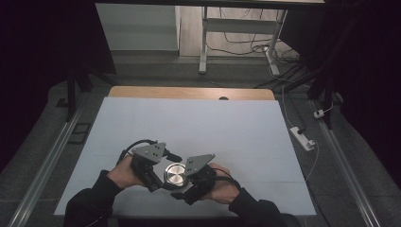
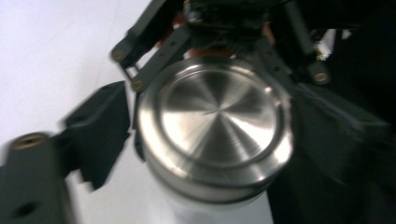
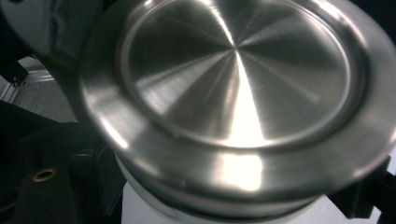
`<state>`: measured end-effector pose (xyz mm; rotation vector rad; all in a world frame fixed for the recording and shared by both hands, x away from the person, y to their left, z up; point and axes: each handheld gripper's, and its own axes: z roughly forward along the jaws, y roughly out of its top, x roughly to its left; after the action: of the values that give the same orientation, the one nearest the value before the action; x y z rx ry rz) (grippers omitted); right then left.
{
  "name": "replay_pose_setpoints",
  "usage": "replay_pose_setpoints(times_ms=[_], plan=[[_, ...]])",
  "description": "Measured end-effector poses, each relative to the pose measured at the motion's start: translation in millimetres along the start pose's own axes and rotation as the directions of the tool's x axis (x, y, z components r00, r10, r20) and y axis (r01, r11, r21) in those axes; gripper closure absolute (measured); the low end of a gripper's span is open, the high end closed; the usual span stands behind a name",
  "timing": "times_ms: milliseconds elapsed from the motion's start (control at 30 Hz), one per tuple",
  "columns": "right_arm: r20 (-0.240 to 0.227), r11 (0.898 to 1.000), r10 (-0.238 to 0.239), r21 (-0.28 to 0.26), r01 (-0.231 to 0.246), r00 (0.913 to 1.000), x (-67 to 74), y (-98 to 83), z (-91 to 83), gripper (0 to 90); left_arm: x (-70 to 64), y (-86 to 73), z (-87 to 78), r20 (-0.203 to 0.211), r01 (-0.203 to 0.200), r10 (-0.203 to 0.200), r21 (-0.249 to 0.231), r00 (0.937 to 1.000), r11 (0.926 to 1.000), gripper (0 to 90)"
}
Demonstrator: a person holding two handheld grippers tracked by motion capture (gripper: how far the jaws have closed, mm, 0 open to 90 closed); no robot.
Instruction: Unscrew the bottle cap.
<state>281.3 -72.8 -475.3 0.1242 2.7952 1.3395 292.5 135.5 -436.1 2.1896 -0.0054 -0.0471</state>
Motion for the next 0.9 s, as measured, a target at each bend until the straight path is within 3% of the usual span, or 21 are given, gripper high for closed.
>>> replay_pose_setpoints(times_ms=[100,200,233,267,367,400,433,500,533,600,667,733,800,900], plan=[[0.019,1.0,0.005,0.005,-0.005,0.9998,-1.7,-0.9,-0.2,14.5,-0.1,0.9,2.2,-0.042,0.024,-0.024,-0.002,0.9988,0.9997,20.3],[0.064,0.999,0.048,-0.001,-0.048,0.9968,-6.5,-2.2,-1.7,14.5,0.3,4.5,6.9,-0.125,0.079,-0.08,-0.013,0.9889,0.9968,20.4],[0.083,0.998,0.066,-0.007,-0.066,0.9943,-8.4,-2.9,-2.6,14.5,0.4,6.1,8.7,-0.163,0.104,-0.106,-0.022,0.9809,0.9943,20.4],[0.107,0.996,0.093,-0.014,-0.092,0.9899,-10.4,-3.2,-3.6,14.5,-0.1,7.9,11.3,-0.204,0.138,-0.143,-0.038,0.9684,0.9897,20.4],[0.18,0.988,0.152,-0.043,-0.146,0.9719,-18.0,-5.6,-6.7,14.5,-2.5,13.3,20.6,-0.323,0.211,-0.222,-0.07,0.9198,0.9751,20.4],[0.202,0.986,0.166,-0.049,-0.159,0.9651,-19.2,-6.3,-6.9,14.5,-2.7,14.3,23.1,-0.341,0.227,-0.24,-0.078,0.9089,0.9706,20.3],[0.221,0.985,0.171,-0.05,-0.164,0.9603,-20.0,-7.1,-7.0,14.5,-2.5,15.1,24.1,-0.346,0.233,-0.246,-0.08,0.9057,0.9693,20.1],[0.221,0.981,0.193,-0.067,-0.182,0.9561,-19.6,-8.0,-7.0,14.6,-1.0,15.3,21.0,-0.327,0.231,-0.25,-0.097,0.9114,0.9681,18.4],[0.215,0.981,0.19,-0.072,-0.179,0.958,-19.5,-7.5,-7.2,14.5,0.3,14.9,17.4,-0.296,0.235,-0.259,-0.115,0.9194,0.9651,13.4],[0.198,0.983,0.181,-0.078,-0.168,0.9633,-17.1,-5.8,-7.5,14.5,1.8,13.7,7.3,-0.249,0.219,-0.246,-0.132,0.9367,0.9668,8.9],[0.174,0.985,0.168,-0.077,-0.157,0.9703,-15.2,-4.4,-7.7,14.5,3.4,12.0,-0.7,-0.18,0.201,-0.219,-0.116,0.959,0.9728,6.5],[0.136,0.988,0.143,-0.071,-0.134,0.9804,-13.6,-3.8,-7.0,14.5,2.9,9.7,-4.5,-0.14,0.157,-0.165,-0.065,0.9764,0.9855,6.5],[0.108,0.991,0.123,-0.058,-0.118,0.9864,-10.9,-2.6,-5.2,14.5,1.1,8.1,-3.6,-0.125,0.119,-0.12,-0.015,0.9848,0.9927,7.7],[0.074,0.996,0.08,-0.041,-0.077,0.9941,-7.6,-2.1,-2.4,14.5,0.1,7.0,0.9,-0.102,0.089,-0.086,0.02,0.9911,0.9959,10.8]])
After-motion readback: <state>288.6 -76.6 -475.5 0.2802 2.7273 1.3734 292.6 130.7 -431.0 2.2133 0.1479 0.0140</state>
